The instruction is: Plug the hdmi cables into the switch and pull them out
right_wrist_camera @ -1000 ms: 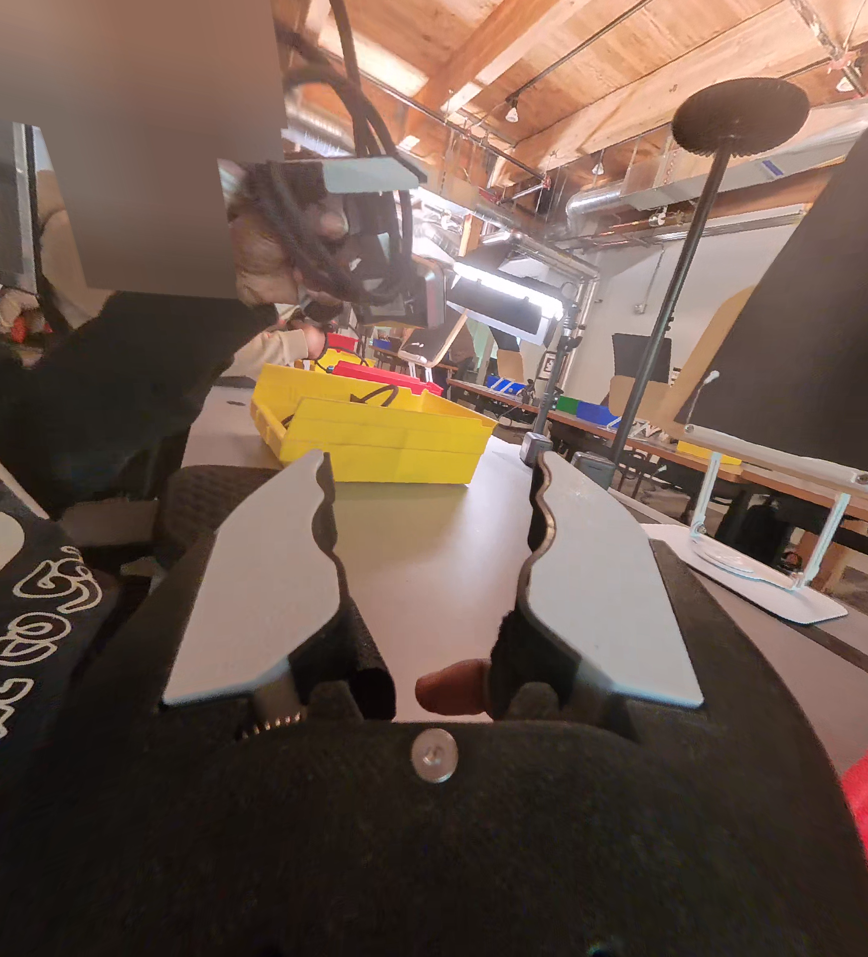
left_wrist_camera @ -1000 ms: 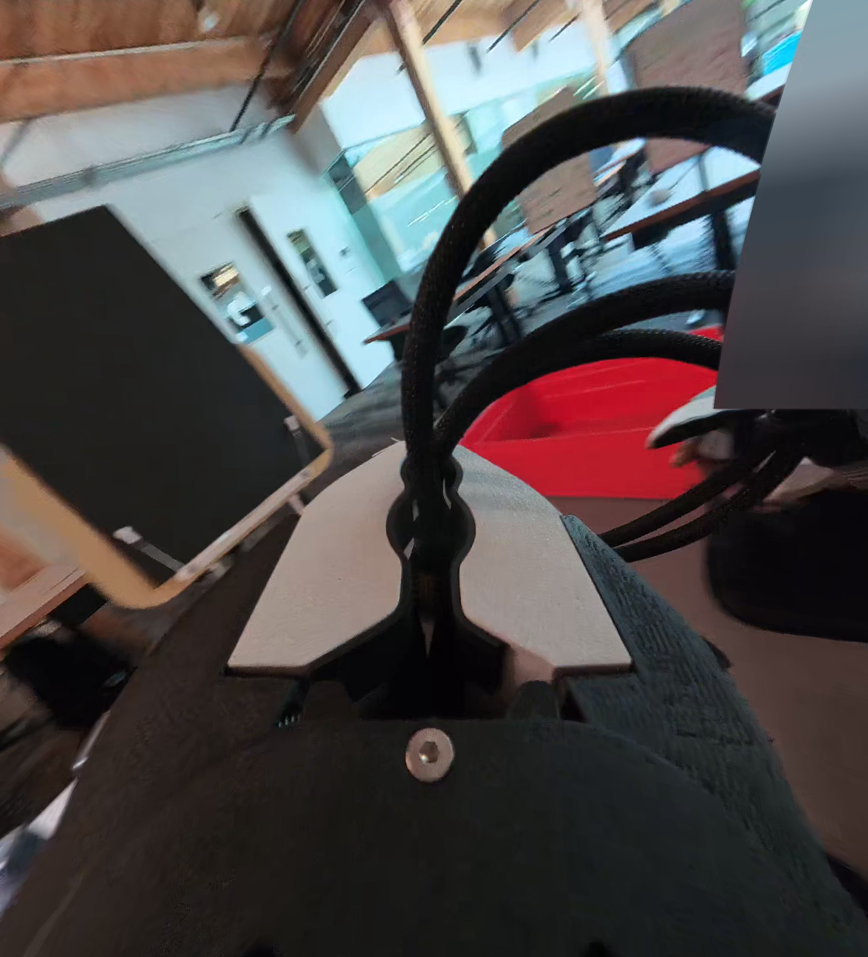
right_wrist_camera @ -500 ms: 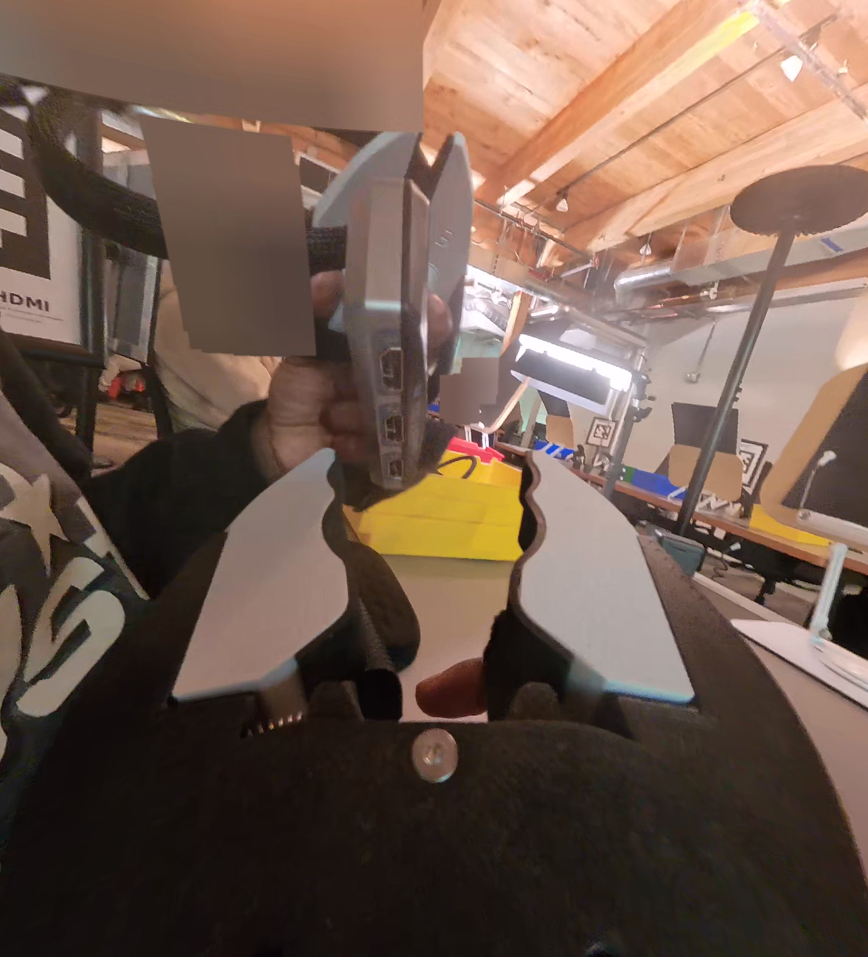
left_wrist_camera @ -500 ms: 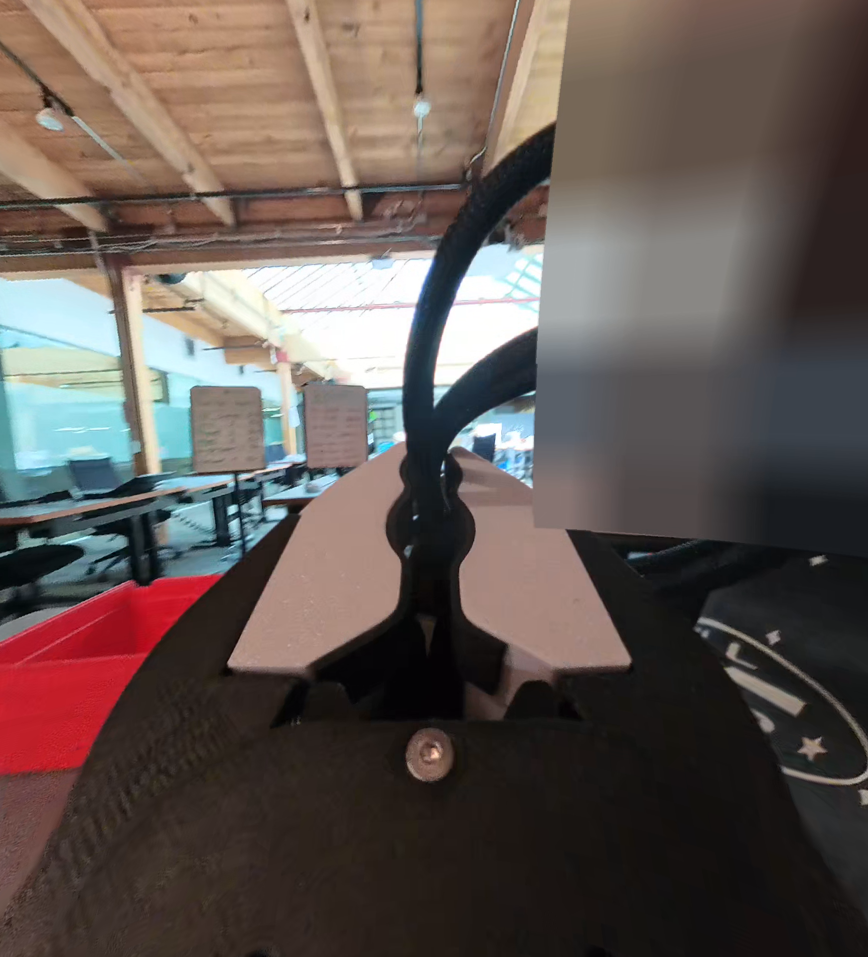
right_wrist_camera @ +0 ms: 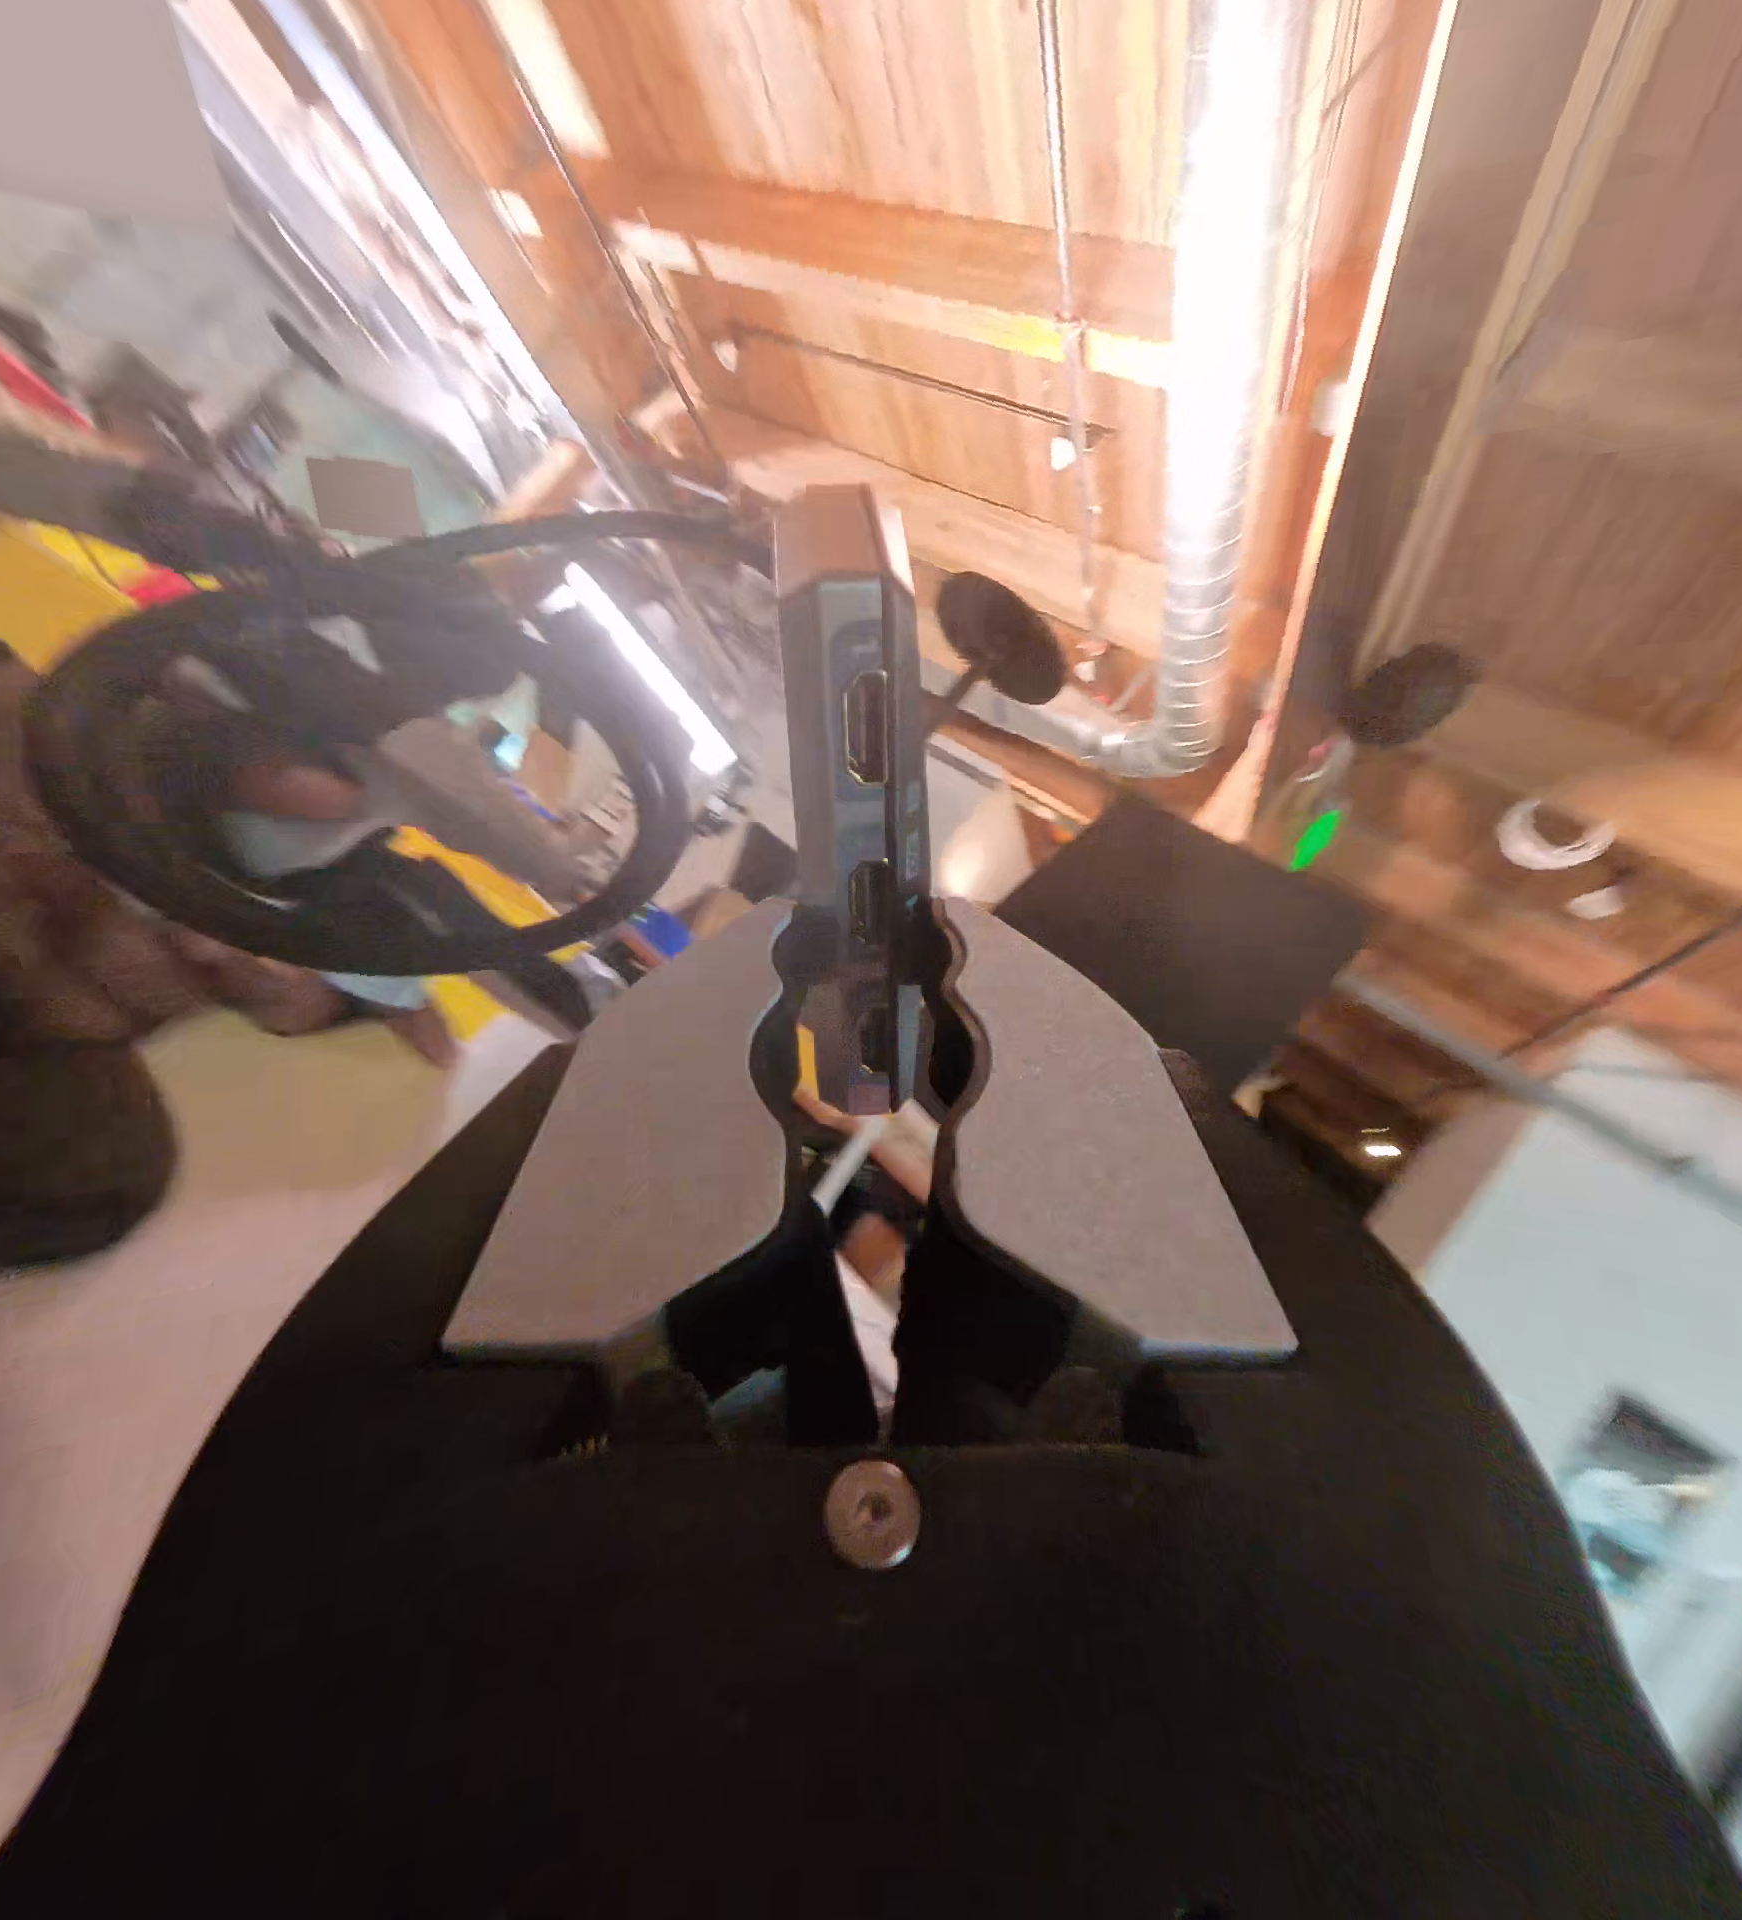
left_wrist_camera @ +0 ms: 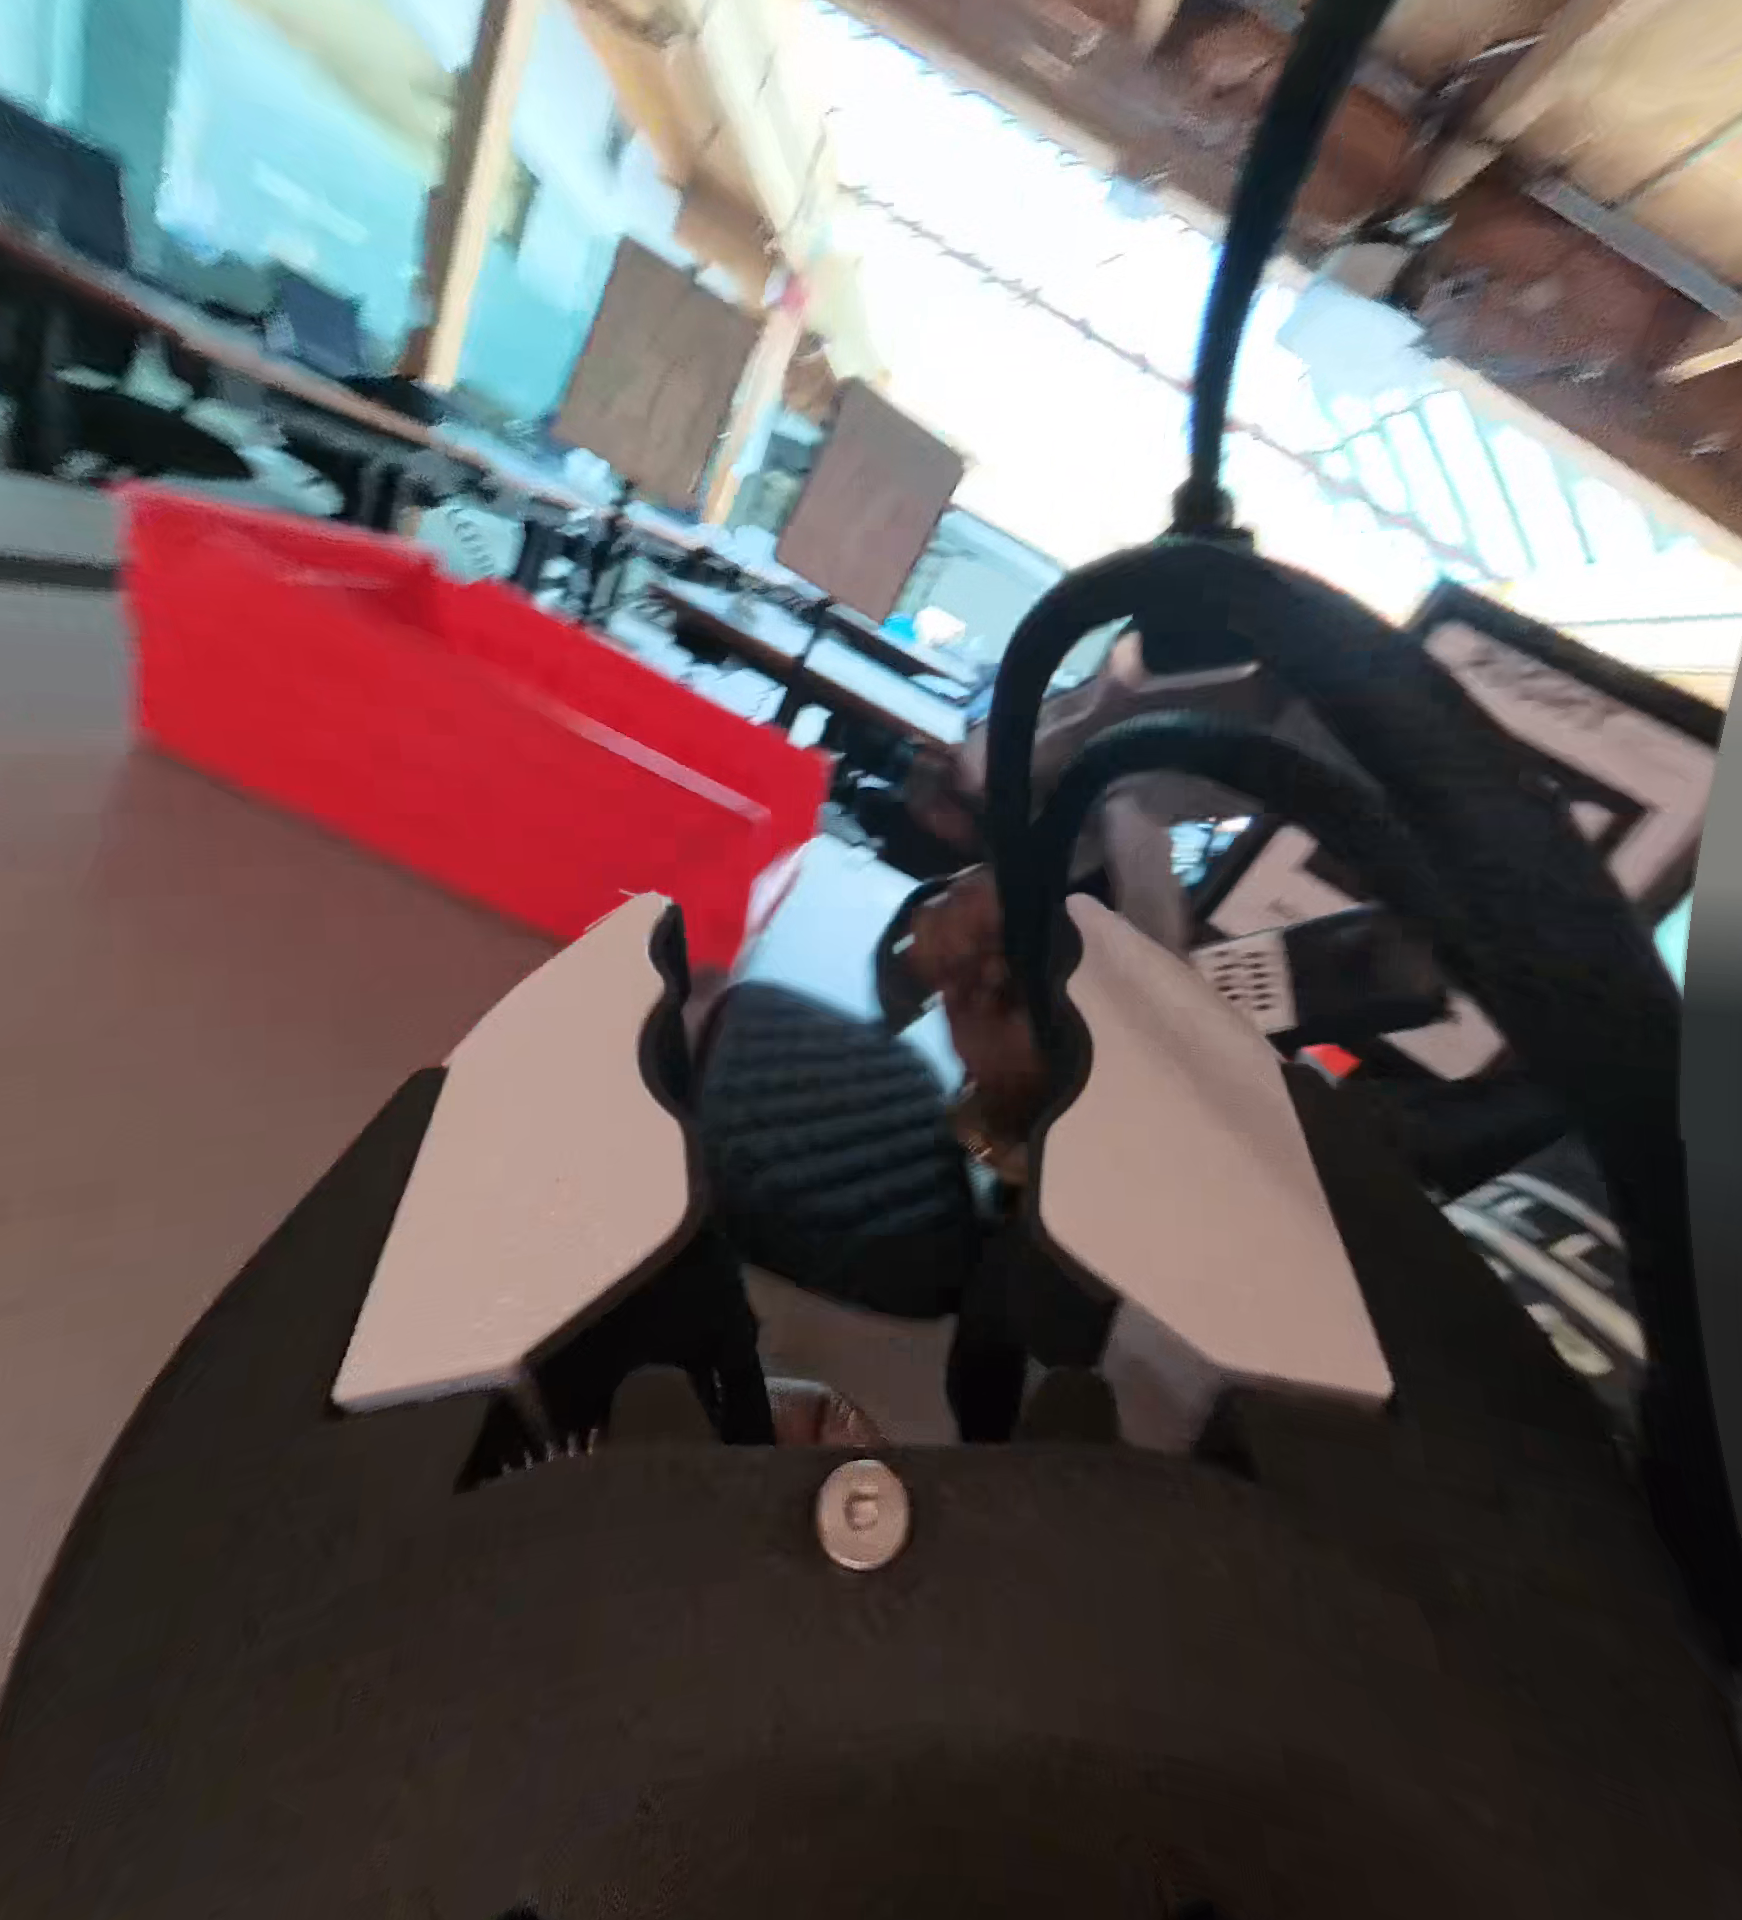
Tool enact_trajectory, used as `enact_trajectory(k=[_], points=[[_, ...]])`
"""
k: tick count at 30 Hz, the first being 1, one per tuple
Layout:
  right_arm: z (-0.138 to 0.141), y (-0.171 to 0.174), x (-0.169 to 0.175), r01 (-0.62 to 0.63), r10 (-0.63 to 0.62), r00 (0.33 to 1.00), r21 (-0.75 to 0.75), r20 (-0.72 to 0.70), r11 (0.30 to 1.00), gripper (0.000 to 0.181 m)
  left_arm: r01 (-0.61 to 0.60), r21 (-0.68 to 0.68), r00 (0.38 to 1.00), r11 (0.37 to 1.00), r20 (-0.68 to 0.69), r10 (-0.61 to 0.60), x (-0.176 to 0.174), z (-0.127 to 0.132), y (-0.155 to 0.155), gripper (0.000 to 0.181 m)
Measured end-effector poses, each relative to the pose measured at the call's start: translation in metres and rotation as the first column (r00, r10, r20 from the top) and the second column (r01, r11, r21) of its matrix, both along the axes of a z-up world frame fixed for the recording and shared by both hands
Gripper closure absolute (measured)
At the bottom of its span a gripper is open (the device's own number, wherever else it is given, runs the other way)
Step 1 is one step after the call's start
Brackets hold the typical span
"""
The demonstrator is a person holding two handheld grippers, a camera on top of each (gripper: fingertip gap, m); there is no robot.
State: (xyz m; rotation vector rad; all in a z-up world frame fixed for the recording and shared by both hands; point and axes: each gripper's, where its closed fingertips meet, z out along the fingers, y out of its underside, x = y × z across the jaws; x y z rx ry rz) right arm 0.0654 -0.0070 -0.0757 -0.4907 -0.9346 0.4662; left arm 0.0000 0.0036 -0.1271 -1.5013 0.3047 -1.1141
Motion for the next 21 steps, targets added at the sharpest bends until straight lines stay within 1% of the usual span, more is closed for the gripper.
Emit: enact_trajectory(k=[2,4,6,7,8,9,10,11,12,13,14,15,17,18,19,21], points=[[0.005,0.002,0.004,0.093,-0.092,0.996,0.067,-0.02,0.993,0.16,-0.146,-0.046,0.987,0.988,-0.07,0.142,-0.03,-0.021,0.003,0.116],[0.01,0.007,0.01,0.137,-0.134,0.99,0.068,-0.049,0.988,0.16,-0.296,-0.042,0.942,0.954,-0.179,0.284,-0.063,-0.033,0.001,0.118],[0.013,0.016,0.013,0.22,-0.217,0.975,0.086,-0.049,0.972,0.16,-0.429,0.034,0.875,0.902,-0.232,0.425,-0.092,-0.023,-0.005,0.119],[0.012,0.021,0.014,0.269,-0.266,0.963,0.111,-0.04,0.957,0.16,-0.493,0.095,0.828,0.865,-0.254,0.5,-0.106,-0.014,-0.009,0.12],[0.011,0.025,0.014,0.312,-0.312,0.95,0.134,-0.025,0.94,0.16,-0.559,0.171,0.765,0.811,-0.271,0.584,-0.119,-0.003,-0.013,0.121],[0.008,0.029,0.012,0.346,-0.35,0.937,0.151,0.0,0.926,0.16,-0.629,0.267,0.677,0.73,-0.274,0.683,-0.132,0.011,-0.018,0.123],[0.004,0.032,0.009,0.373,-0.383,0.923,0.167,0.034,0.913,0.16,-0.685,0.383,0.566,0.62,-0.257,0.783,-0.142,0.027,-0.026,0.124],[-0.002,0.036,0.004,0.396,-0.415,0.907,0.184,0.077,0.9,0.16,-0.689,0.521,0.455,0.503,-0.229,0.86,-0.144,0.044,-0.037,0.123],[-0.009,0.039,-0.001,0.416,-0.446,0.887,0.208,0.121,0.885,0.16,-0.619,0.67,0.374,0.41,-0.208,0.904,-0.132,0.058,-0.047,0.123],[-0.017,0.042,-0.006,0.43,-0.473,0.865,0.235,0.171,0.872,0.16,-0.485,0.797,0.323,0.361,-0.22,0.92,-0.108,0.067,-0.053,0.123],[-0.025,0.043,-0.011,0.434,-0.492,0.843,0.264,0.218,0.861,0.16,-0.322,0.873,0.292,0.367,-0.277,0.915,-0.079,0.065,-0.053,0.123],[-0.033,0.044,-0.016,0.433,-0.506,0.822,0.289,0.263,0.854,0.16,-0.169,0.893,0.256,0.417,-0.369,0.894,-0.051,0.054,-0.048,0.124],[-0.046,0.045,-0.023,0.434,-0.527,0.783,0.317,0.329,0.843,0.161,0.033,0.848,0.145,0.528,-0.527,0.837,-0.015,0.026,-0.032,0.118],[-0.05,0.045,-0.025,0.436,-0.537,0.769,0.329,0.347,0.837,0.161,0.124,0.82,0.092,0.558,-0.57,0.817,-0.002,0.014,-0.026,0.117],[-0.052,0.044,-0.027,0.43,-0.537,0.759,0.335,0.368,0.838,0.16,0.205,0.8,0.043,0.564,-0.583,0.811,0.009,0.006,-0.021,0.117],[-0.056,0.04,-0.03,0.408,-0.519,0.754,0.333,0.402,0.85,0.16,0.306,0.775,-0.029,0.553,-0.573,0.819,0.022,-0.002,-0.013,0.12]])
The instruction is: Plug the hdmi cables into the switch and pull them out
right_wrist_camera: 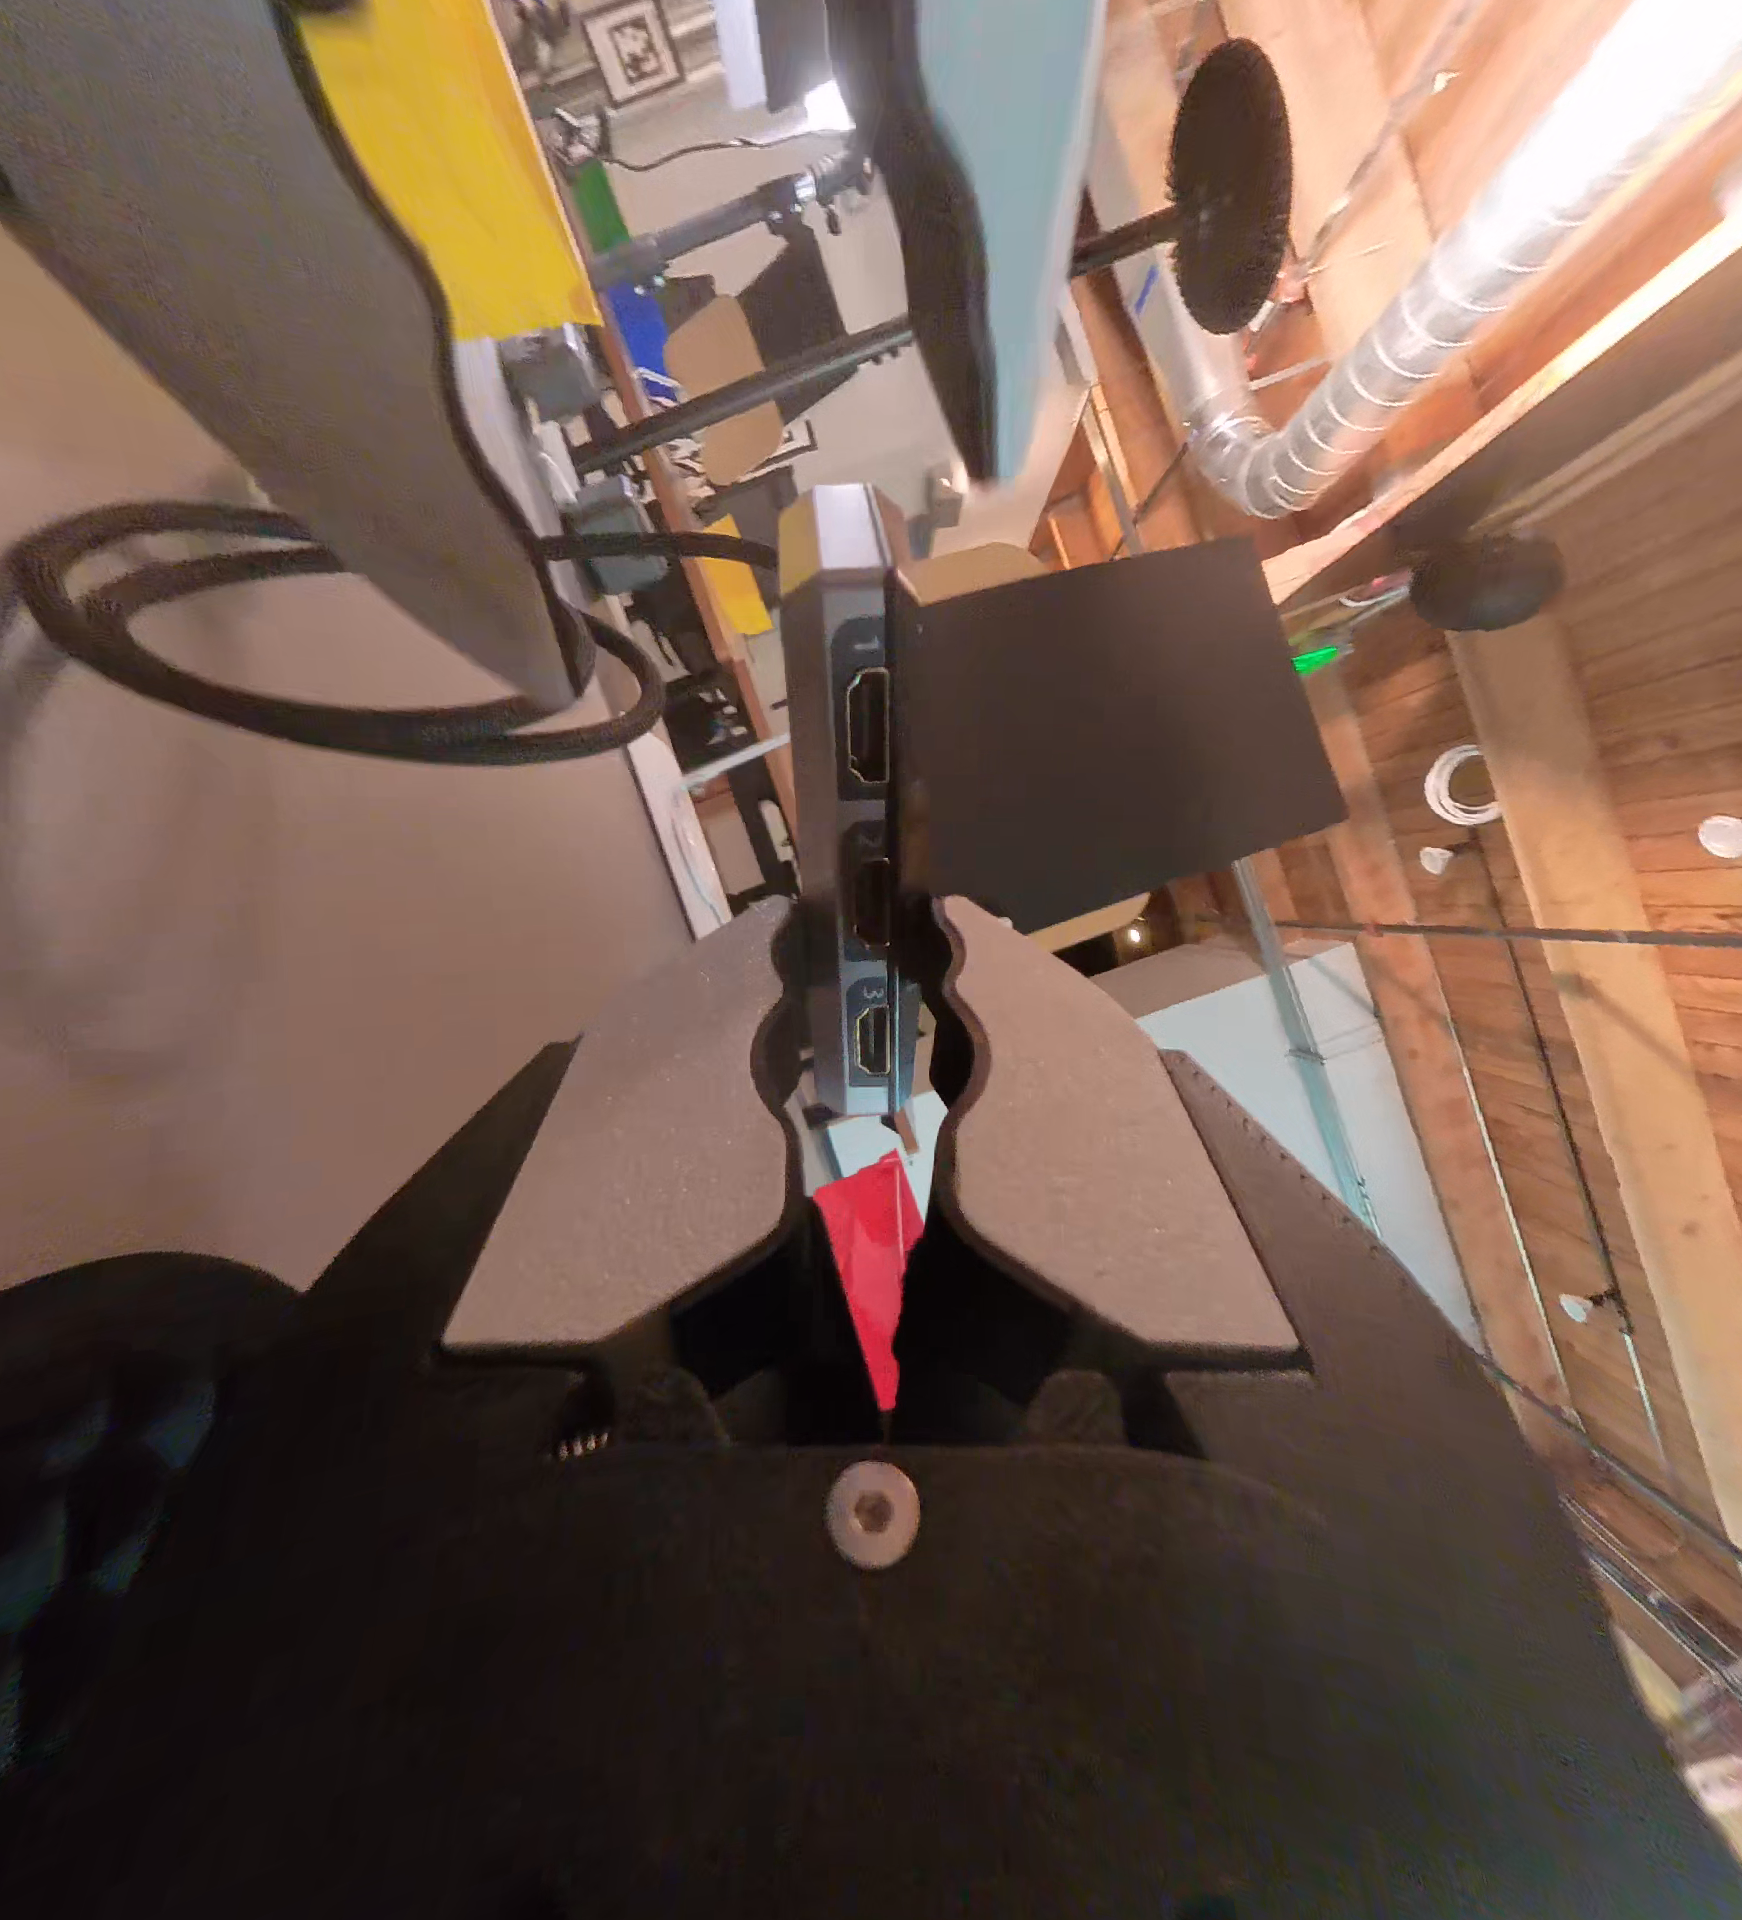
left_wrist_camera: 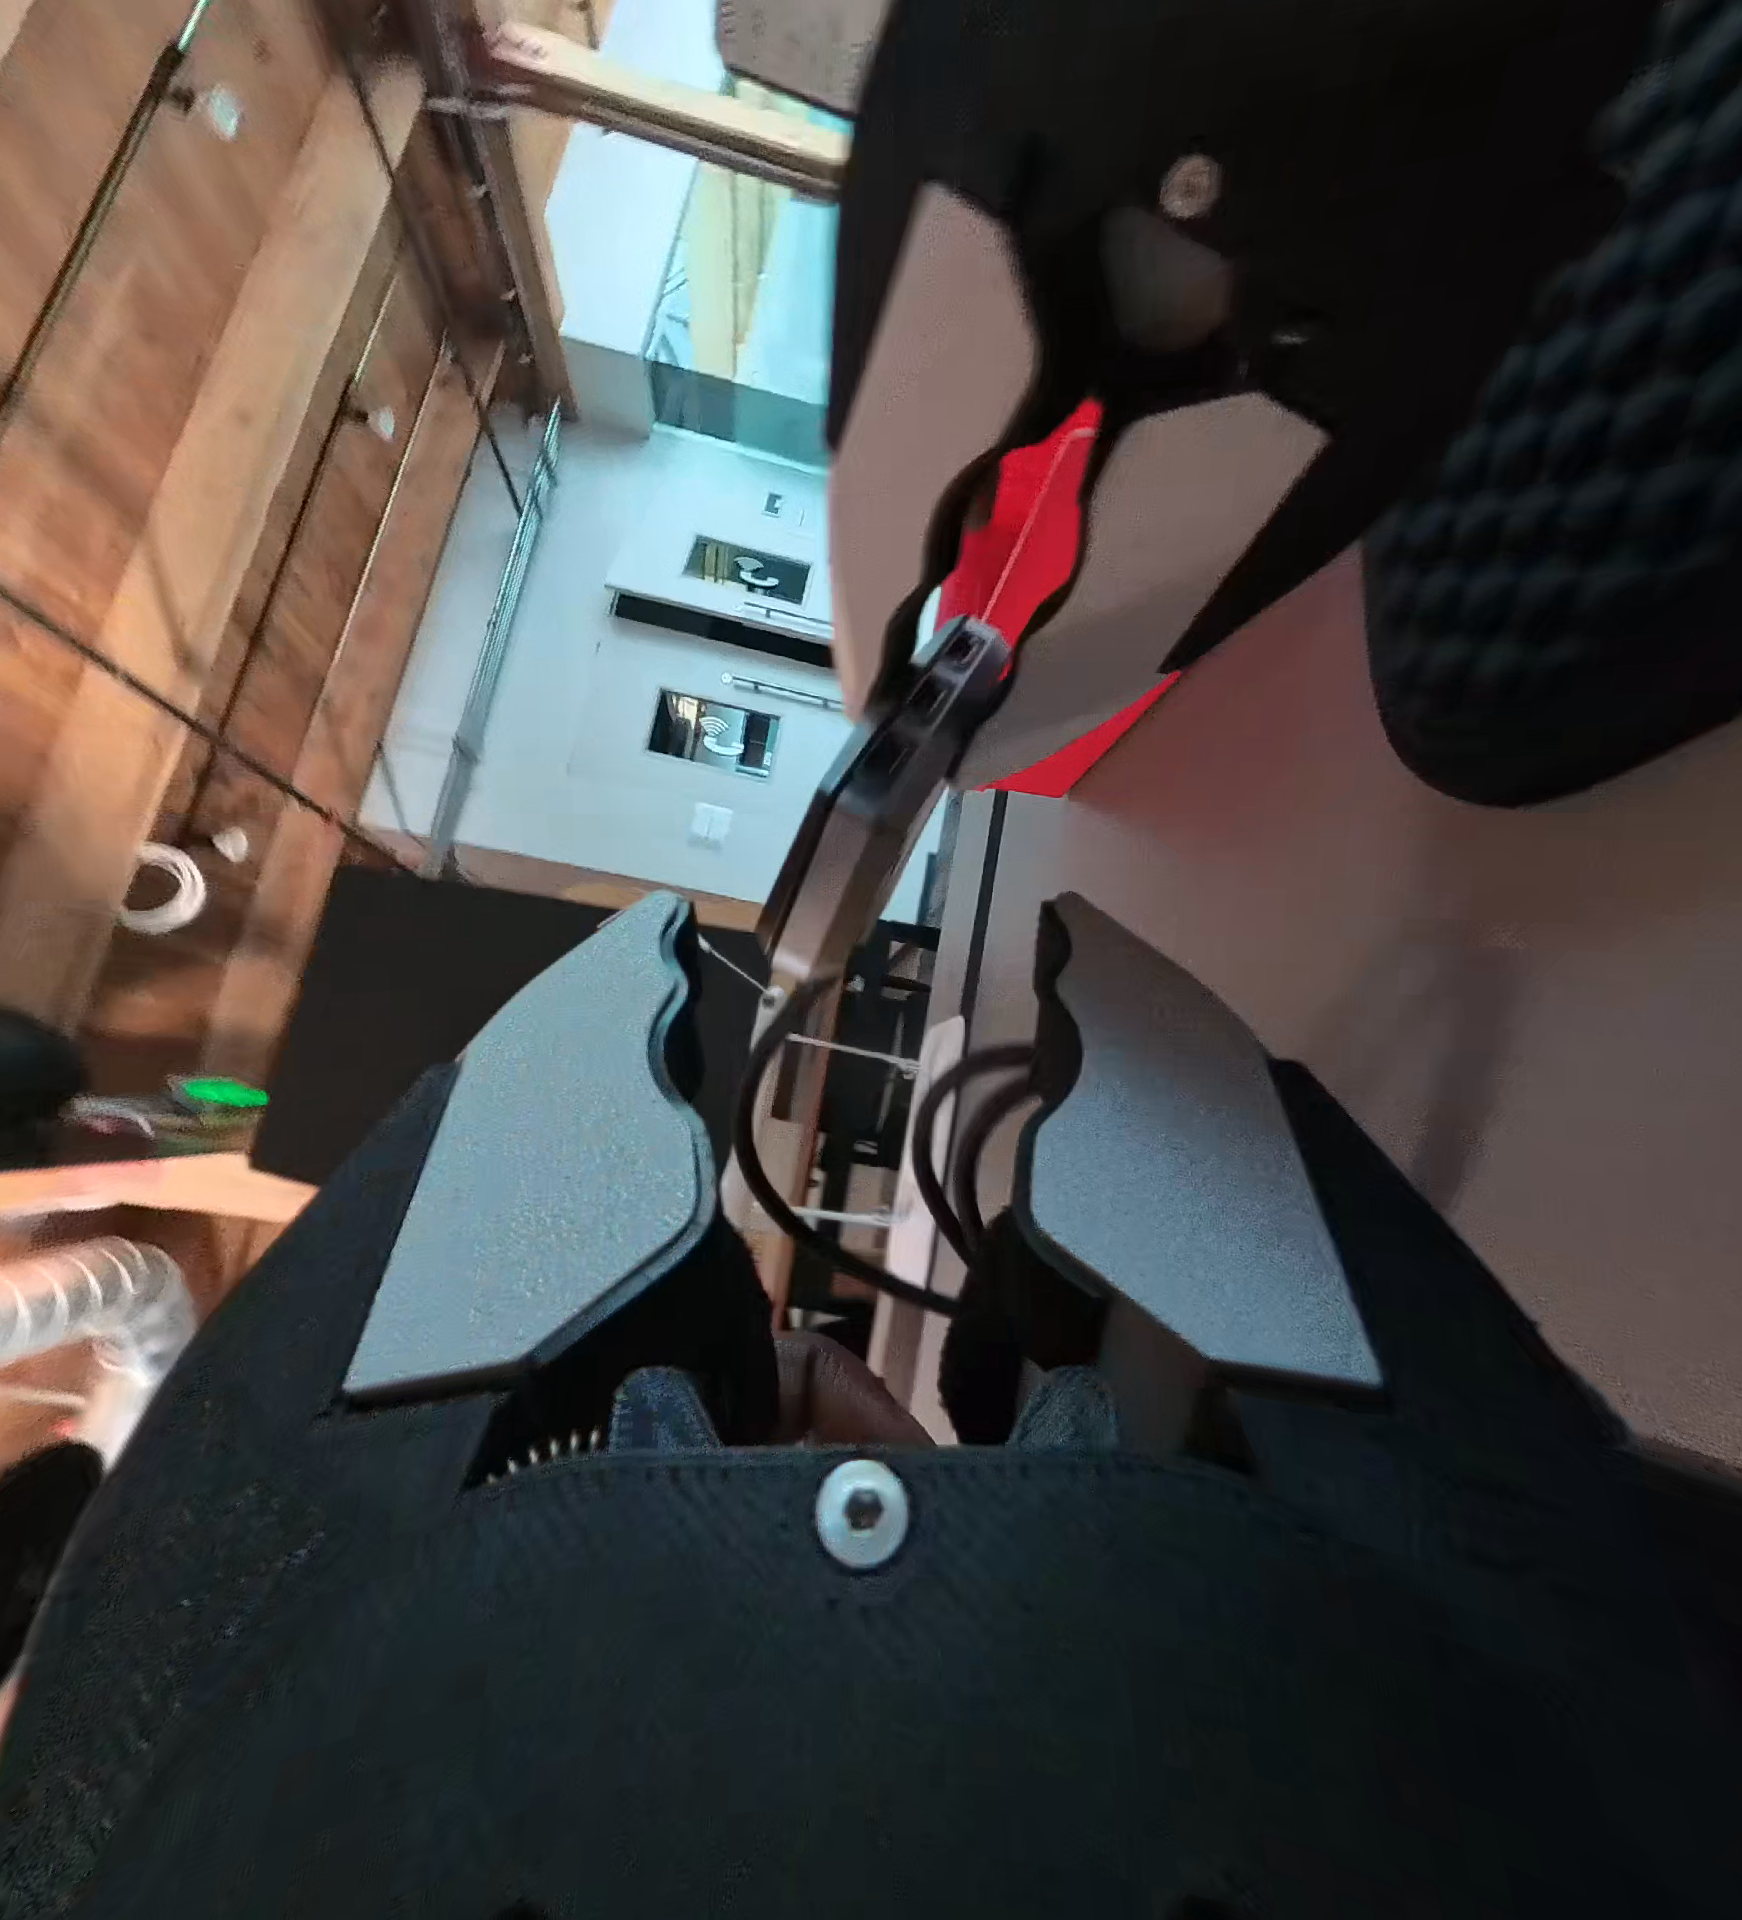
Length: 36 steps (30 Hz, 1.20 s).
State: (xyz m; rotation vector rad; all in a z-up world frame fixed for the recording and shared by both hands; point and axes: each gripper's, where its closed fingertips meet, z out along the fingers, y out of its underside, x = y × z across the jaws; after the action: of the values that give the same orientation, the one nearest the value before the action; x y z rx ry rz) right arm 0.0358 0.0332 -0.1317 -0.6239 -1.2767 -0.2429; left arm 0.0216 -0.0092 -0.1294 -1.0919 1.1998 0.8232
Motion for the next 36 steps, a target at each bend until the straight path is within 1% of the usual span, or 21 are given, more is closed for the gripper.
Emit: enact_trajectory(k=[3,5,6,8,9,11,12,16,17,19,21,22,23,24,26,28,30,31,33,34,36], points=[[-0.006,-0.012,-0.006,-0.04,0.04,0.998,0.004,0.048,0.999,0.16,-0.006,0.014,0.996,1.0,-0.091,0.008,0.009,-0.004,0.009,0.13],[-0.007,-0.017,-0.007,-0.043,0.041,0.997,0.03,0.06,0.999,0.16,-0.013,0.04,0.99,0.999,-0.137,0.018,0.01,-0.005,0.012,0.156],[-0.006,-0.018,-0.007,-0.048,0.044,0.997,0.062,0.067,0.997,0.16,0.002,0.049,0.991,0.999,-0.134,0.004,0.01,-0.006,0.011,0.157],[0.0,-0.026,-0.004,-0.119,0.116,0.993,0.135,0.03,0.984,0.158,0.056,0.066,0.995,0.996,-0.089,-0.05,0.01,-0.004,0.004,0.159],[0.006,-0.034,-0.002,-0.184,0.188,0.982,0.171,-0.007,0.968,0.155,0.102,0.067,0.994,0.993,-0.038,-0.1,0.011,0.0,-0.002,0.16],[0.014,-0.054,0.005,-0.332,0.352,0.934,0.227,-0.054,0.915,0.148,0.222,0.059,0.972,0.973,0.068,-0.225,0.013,0.008,-0.019,0.16],[0.016,-0.059,0.008,-0.373,0.394,0.917,0.228,-0.054,0.899,0.14,0.275,0.053,0.955,0.96,0.1,-0.279,0.014,0.01,-0.027,0.16],[0.013,-0.069,0.007,-0.485,0.497,0.866,0.149,-0.053,0.862,0.128,0.44,0.021,0.878,0.898,0.2,-0.435,0.016,0.018,-0.051,0.16],[0.013,-0.074,0.008,-0.517,0.528,0.847,0.136,-0.06,0.845,0.129,0.463,0.009,0.865,0.886,0.214,-0.454,0.016,0.017,-0.054,0.16],[0.018,-0.08,0.011,-0.548,0.56,0.824,0.133,-0.082,0.826,0.149,0.497,-0.033,0.846,0.867,0.24,-0.476,0.015,0.013,-0.058,0.16],[0.014,-0.083,0.01,-0.58,0.589,0.807,0.127,-0.043,0.805,0.151,0.52,-0.052,0.828,0.853,0.277,-0.488,0.013,0.01,-0.06,0.16],[0.012,-0.082,0.01,-0.574,0.58,0.814,0.116,-0.029,0.811,0.152,0.517,-0.059,0.826,0.854,0.294,-0.48,0.012,0.008,-0.059,0.159],[0.012,-0.078,0.009,-0.535,0.542,0.84,0.127,-0.019,0.835,0.153,0.494,-0.06,0.834,0.868,0.316,-0.453,0.009,0.008,-0.054,0.158],[0.014,-0.071,0.008,-0.47,0.48,0.877,0.178,-0.011,0.864,0.154,0.45,-0.049,0.846,0.892,0.343,-0.408,0.004,0.01,-0.047,0.156],[0.02,-0.055,0.008,-0.291,0.315,0.949,0.308,-0.028,0.906,0.155,0.357,0.02,0.858,0.934,0.388,-0.337,-0.01,0.019,-0.036,0.15],[0.026,-0.04,0.012,-0.127,0.177,0.98,0.395,-0.092,0.91,0.156,0.306,0.124,0.827,0.944,0.456,-0.328,-0.023,0.035,-0.037,0.144],[0.021,-0.027,0.013,-0.022,0.078,0.991,0.454,-0.104,0.891,0.159,0.27,0.212,0.768,0.939,0.541,-0.343,-0.038,0.049,-0.042,0.144],[0.015,-0.019,0.011,0.007,0.031,0.997,0.475,-0.073,0.88,0.159,0.259,0.241,0.74,0.935,0.573,-0.353,-0.045,0.053,-0.045,0.144],[-0.011,-0.006,0.001,-0.021,-0.025,0.996,0.476,0.09,0.879,0.16,0.246,0.27,0.707,0.931,0.607,-0.363,-0.055,0.056,-0.048,0.144],[-0.028,0.004,-0.003,-0.03,-0.048,0.983,0.416,0.178,0.909,0.16,0.238,0.27,0.703,0.933,0.614,-0.357,-0.059,0.055,-0.047,0.144],[-0.063,0.02,-0.005,-0.021,-0.062,0.932,0.225,0.357,0.974,0.16,0.218,0.254,0.716,0.942,0.615,-0.331,-0.063,0.051,-0.045,0.145]])
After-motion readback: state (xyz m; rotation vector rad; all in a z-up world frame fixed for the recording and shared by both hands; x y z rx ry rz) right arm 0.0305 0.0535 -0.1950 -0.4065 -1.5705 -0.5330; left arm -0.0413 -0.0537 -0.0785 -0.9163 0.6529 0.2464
